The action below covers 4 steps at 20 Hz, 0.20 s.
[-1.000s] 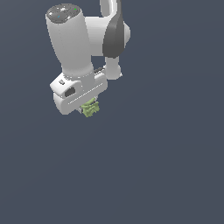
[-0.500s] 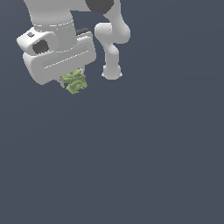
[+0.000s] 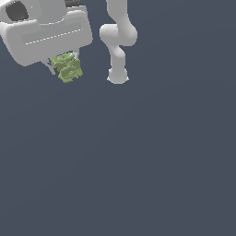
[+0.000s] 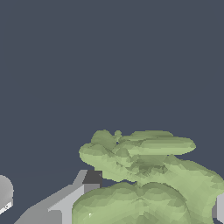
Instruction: Pick up the object and move it to a goal position.
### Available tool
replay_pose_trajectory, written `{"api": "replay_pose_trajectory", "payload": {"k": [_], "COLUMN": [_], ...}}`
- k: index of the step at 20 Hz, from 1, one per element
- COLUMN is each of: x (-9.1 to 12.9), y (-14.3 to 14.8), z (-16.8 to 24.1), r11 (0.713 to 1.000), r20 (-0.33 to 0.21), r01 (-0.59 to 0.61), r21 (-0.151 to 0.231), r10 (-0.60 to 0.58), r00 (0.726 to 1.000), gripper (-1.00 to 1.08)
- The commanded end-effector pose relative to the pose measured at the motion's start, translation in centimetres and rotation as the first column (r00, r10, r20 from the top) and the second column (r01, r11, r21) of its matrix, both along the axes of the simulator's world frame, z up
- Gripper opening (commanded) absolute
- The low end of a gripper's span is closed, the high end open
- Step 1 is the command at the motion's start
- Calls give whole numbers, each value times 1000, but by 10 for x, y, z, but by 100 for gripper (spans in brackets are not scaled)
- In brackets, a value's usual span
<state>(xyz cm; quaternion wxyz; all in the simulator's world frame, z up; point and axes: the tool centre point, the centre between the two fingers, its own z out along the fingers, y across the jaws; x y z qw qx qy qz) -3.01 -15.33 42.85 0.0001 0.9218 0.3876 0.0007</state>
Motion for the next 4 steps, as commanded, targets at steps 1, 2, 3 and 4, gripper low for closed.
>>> {"api": "replay_pose_trajectory", "payload": {"k": [1,2,3,4], "x": [-1,-1,-1,-1], "y": [-2,-3,-3,-3], "z": [6,7,8,8], "r11": [1000,1000,1000,1000], "r20": [-1,-1,-1,-1], "r01": [-1,0,0,0], "r21": [0,0,0,0], "r10": [1,0,0,0], "r00": [1000,1000,1000,1000], "gripper": [-100,-100,-100,-100]}}
